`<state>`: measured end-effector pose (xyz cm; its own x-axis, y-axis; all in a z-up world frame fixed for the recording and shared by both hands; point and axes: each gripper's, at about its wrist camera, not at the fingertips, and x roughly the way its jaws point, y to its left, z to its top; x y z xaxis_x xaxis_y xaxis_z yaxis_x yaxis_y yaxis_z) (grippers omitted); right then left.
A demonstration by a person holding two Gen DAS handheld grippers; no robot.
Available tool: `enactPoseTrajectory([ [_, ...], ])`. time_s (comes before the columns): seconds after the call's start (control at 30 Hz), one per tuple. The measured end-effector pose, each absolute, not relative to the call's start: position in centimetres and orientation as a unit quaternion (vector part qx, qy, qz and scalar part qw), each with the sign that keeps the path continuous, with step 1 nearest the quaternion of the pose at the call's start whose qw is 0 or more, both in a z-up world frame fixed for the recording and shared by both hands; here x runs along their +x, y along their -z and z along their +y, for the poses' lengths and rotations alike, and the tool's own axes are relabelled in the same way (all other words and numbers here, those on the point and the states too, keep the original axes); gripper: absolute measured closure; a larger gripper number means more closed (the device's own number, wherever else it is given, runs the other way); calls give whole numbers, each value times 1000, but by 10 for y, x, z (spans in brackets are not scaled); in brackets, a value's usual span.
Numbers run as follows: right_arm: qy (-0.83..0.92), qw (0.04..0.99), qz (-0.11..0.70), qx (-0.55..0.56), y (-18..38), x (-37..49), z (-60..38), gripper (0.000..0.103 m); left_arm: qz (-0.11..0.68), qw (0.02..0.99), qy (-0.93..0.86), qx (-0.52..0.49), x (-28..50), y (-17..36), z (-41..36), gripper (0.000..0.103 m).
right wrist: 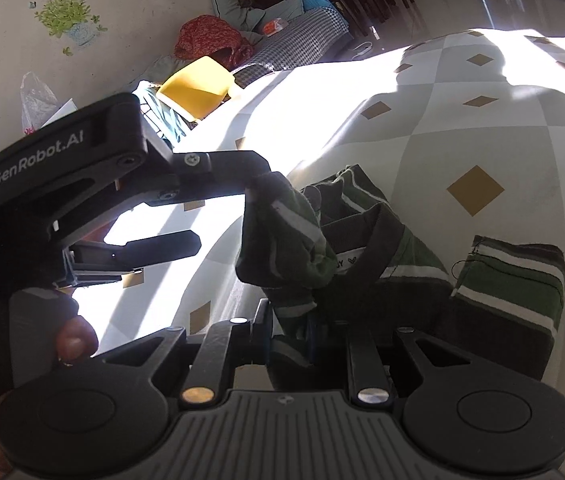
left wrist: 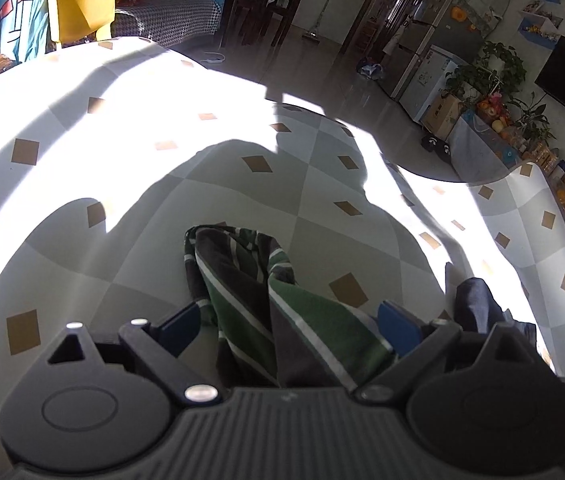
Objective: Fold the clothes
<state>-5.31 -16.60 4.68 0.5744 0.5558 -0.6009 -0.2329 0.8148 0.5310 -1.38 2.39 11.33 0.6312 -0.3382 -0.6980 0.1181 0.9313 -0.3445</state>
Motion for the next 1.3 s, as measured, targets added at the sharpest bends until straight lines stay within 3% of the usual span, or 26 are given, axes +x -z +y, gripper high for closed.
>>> enactPoseTrajectory([
  [0.1,-228,857,418,197,-40,-52,-161,84,422,889,121,-126,-13,-105,22,6],
  [0.37,-247,850,430,177,-37,-56,-153,65,463,876,91,-99,-8,-77,19,6],
  [0.7,-247,853,434,155,-46,-63,-154,62,501,859,46,-97,2,-41,35,6],
  [0.93,-222,874,416,120,-60,-68,-161,54,518,848,26,-108,5,-24,45,6],
  [1.3,-170,903,388,71,-79,-71,-173,54,524,846,10,-100,8,-16,46,5],
])
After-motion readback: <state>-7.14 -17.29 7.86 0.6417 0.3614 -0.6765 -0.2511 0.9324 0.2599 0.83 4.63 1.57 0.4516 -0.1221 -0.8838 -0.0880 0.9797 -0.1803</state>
